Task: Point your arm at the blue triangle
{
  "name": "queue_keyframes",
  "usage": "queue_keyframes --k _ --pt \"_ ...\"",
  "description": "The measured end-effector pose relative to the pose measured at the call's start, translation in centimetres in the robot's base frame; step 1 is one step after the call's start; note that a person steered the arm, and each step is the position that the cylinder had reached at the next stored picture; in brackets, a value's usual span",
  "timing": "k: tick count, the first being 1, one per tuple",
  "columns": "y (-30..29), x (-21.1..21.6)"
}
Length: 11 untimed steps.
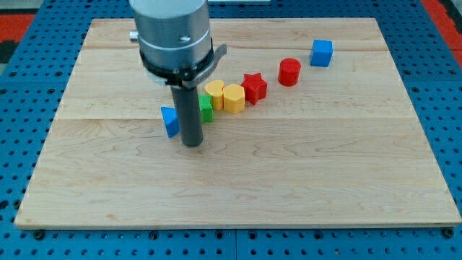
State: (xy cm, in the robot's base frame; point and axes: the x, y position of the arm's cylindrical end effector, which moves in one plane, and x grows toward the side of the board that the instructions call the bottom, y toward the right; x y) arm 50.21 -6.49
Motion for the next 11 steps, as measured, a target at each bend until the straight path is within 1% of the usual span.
queue_keyframes --k 1,3,5,6,7,8,9,10,11 --pt "-1.5 3.7" --pt "-4.9 4.7" --pt "-6.9 6.1" --pt "-9.0 5.6" --pt "-15.7 1.1" --pt "-14.3 -2.6" --pt "-9.9 -2.7" --pt "-8.6 -6.3" --pt "-4.8 -5.4"
